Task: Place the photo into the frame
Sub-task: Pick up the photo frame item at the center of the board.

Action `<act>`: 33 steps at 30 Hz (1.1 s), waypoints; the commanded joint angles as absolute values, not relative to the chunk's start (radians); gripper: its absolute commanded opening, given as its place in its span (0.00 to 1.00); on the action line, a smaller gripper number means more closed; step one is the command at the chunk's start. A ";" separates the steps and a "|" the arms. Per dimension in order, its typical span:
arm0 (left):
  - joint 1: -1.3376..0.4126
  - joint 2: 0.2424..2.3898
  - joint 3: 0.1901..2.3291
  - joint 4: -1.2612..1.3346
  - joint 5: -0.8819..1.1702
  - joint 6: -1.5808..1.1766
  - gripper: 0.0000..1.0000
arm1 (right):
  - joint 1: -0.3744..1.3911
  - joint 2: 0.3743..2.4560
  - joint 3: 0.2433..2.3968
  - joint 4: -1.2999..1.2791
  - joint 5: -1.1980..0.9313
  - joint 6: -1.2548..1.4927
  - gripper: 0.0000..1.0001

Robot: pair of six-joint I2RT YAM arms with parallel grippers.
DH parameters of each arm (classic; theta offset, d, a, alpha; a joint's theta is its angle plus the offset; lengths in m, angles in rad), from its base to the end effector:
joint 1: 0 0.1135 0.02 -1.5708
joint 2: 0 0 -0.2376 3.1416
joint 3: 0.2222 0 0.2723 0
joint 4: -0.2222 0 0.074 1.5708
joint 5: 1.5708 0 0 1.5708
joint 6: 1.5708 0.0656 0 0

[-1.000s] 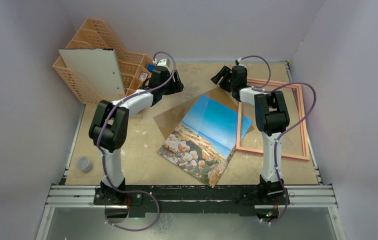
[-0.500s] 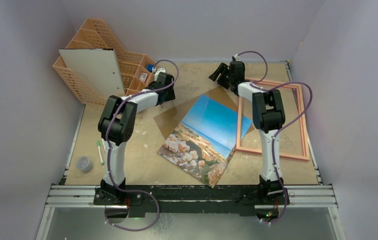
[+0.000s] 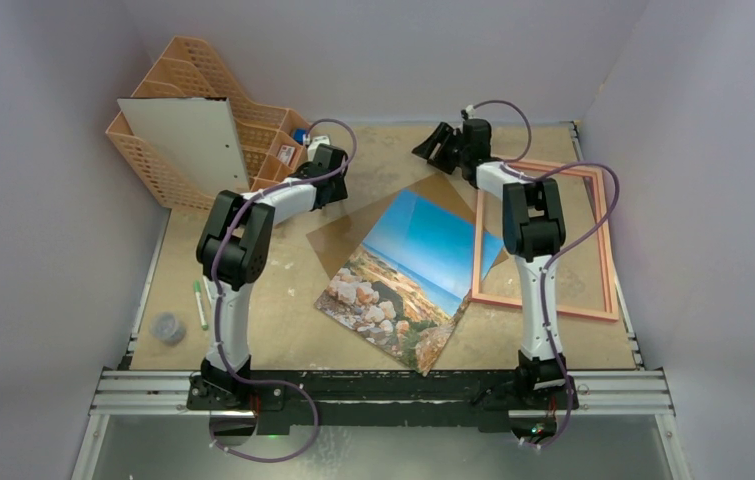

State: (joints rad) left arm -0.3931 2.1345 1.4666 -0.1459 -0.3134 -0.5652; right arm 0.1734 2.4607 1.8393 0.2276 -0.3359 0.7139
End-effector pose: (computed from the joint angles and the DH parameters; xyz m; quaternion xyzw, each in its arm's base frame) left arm 0.4570 -0.1676 0.0978 -0.1363 0.9095 -0.0396 0.3907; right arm 0.5686 0.1215 0.1051 0.1295 0.8151 0.3605 0.4346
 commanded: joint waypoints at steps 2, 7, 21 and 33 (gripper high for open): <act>-0.396 2.202 1.453 -0.211 -0.225 -0.593 0.44 | 0.197 2.450 1.699 0.277 -0.579 0.747 0.66; -0.396 2.211 1.451 -0.209 -0.210 -0.595 0.43 | 0.198 2.400 1.650 0.386 -0.669 0.779 0.66; -0.396 2.213 1.448 -0.202 -0.181 -0.585 0.44 | 0.203 2.313 1.562 0.395 -0.620 0.746 0.65; -0.396 2.142 1.417 -0.184 -0.096 -0.556 0.43 | 0.226 1.993 1.294 0.259 -0.309 0.653 0.66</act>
State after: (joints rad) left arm -0.3931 2.1418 1.4670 -0.0929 -0.1944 -0.5568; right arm 0.2291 2.0819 1.3842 0.3149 -0.3965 0.6754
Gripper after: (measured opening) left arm 0.436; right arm 0.663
